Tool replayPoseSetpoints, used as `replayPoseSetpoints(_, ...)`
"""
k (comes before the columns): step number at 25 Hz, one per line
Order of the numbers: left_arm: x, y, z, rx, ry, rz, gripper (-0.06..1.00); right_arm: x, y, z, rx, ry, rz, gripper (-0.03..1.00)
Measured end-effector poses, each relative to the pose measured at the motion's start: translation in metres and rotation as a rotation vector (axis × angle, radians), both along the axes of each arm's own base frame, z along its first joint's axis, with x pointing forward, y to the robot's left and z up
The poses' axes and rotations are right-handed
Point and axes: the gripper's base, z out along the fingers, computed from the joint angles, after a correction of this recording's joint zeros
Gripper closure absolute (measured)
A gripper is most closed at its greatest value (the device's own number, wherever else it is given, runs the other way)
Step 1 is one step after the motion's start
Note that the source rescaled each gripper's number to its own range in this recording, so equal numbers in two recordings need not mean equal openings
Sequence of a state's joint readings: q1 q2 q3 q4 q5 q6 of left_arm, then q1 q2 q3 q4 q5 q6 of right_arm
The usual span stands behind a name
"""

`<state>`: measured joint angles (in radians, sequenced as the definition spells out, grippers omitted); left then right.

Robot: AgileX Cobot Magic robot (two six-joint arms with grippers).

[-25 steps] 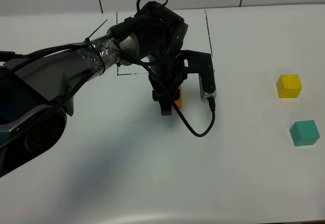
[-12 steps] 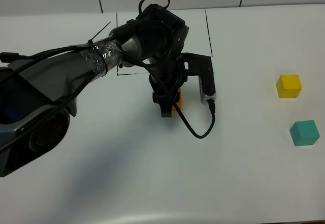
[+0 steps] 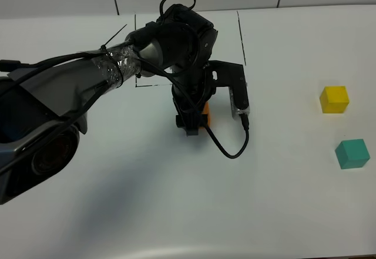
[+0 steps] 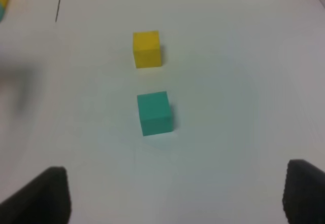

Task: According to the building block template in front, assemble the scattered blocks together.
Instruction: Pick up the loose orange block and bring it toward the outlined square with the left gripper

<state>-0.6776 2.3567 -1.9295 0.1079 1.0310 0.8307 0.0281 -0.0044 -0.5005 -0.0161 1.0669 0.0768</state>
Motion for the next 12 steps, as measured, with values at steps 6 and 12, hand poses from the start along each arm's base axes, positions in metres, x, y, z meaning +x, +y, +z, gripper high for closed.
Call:
replayPoseSetpoints(6, -0.005, 0.004, 0.040, -0.042, -0.045, 0.050, 0.13, 0.000, 0.000, 0.000, 0.000, 0.000, 0.000, 0.27)
replayPoseSetpoints(12, 0.009, 0.032, 0.081, -0.145, -0.118, 0.343, 0.13, 0.000, 0.000, 0.000, 0.000, 0.000, 0.000, 0.27)
